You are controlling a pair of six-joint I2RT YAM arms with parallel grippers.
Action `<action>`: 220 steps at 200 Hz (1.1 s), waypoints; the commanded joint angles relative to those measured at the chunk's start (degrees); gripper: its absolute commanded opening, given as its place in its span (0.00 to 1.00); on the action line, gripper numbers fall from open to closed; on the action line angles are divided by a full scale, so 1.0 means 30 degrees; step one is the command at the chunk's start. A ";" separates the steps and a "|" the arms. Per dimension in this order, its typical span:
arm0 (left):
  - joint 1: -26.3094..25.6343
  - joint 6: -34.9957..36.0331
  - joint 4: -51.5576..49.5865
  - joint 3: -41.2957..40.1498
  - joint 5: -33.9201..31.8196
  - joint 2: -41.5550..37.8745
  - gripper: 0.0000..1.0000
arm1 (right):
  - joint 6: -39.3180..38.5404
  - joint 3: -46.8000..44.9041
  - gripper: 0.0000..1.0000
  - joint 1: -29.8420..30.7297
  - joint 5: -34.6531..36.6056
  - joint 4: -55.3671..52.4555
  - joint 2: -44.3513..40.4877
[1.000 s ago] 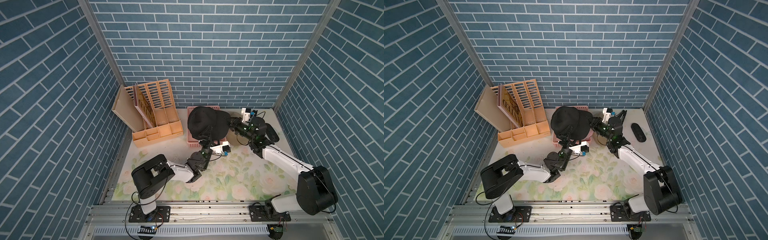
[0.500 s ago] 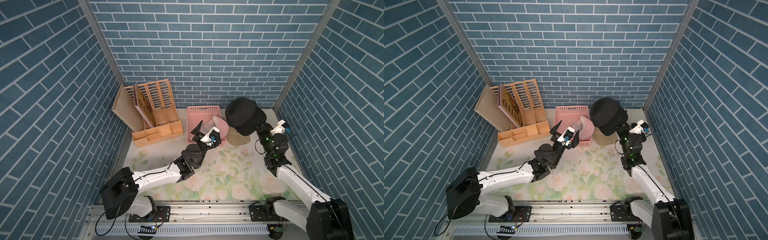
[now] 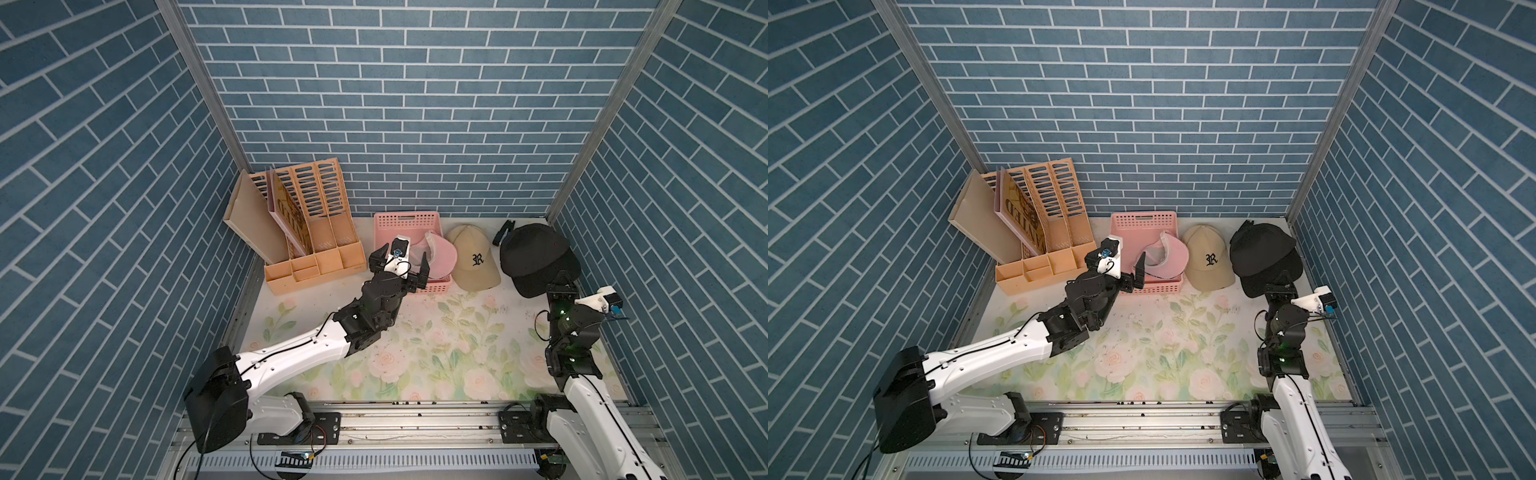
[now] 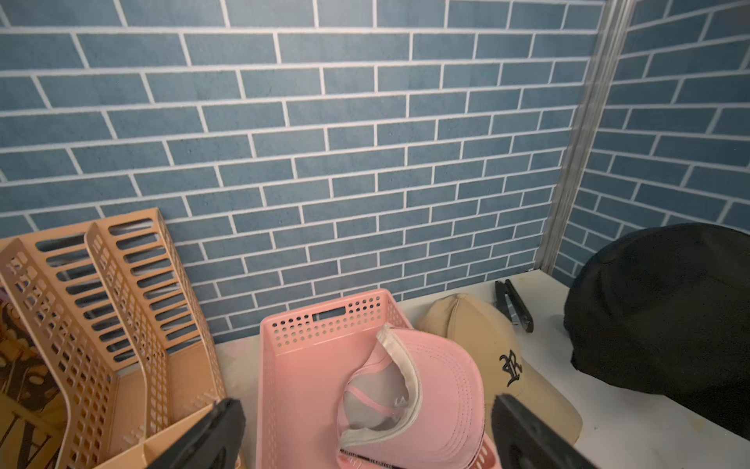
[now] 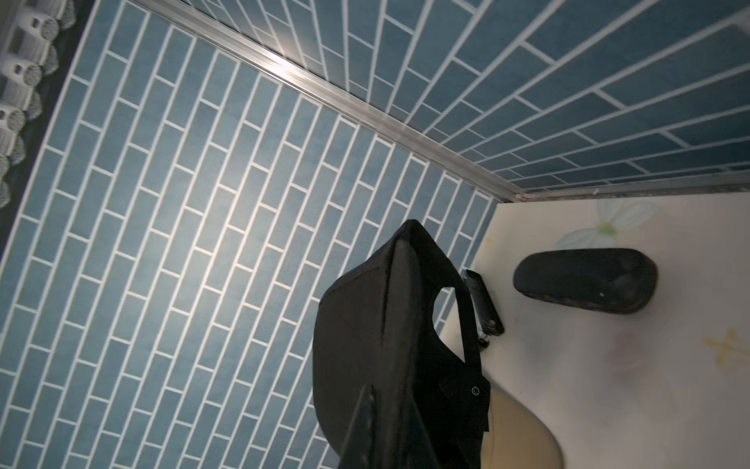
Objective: Turn the baseball cap inside out
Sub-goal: Place the baseball cap at the center of the board.
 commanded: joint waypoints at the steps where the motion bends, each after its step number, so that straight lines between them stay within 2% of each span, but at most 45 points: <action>1: 0.0445 -0.1402 -0.0923 -0.0006 -0.0629 0.0035 1.00 | 0.0705 -0.1168 0.00 -0.0388 -0.0872 0.3349 0.0356; 26: 0.0683 -0.1736 -0.0704 -0.0218 -0.0279 0.0007 1.00 | 0.1162 -0.2110 0.00 -0.0522 -0.1097 0.5275 0.1237; 94: 0.0804 -0.1802 -0.0774 0.0451 0.0135 0.0842 0.99 | 0.1287 -0.2399 0.00 -0.0743 -0.1035 0.7604 0.2695; 157: 0.0804 -0.1949 -0.0892 0.0630 0.0132 0.1043 1.00 | 0.2288 -0.2465 0.00 -0.1034 -0.1854 1.1297 0.6344; 220: 0.0834 -0.1935 -0.0829 0.0806 0.0229 0.1238 1.00 | 0.2364 -0.3115 0.00 -0.1050 -0.1494 1.1306 0.6718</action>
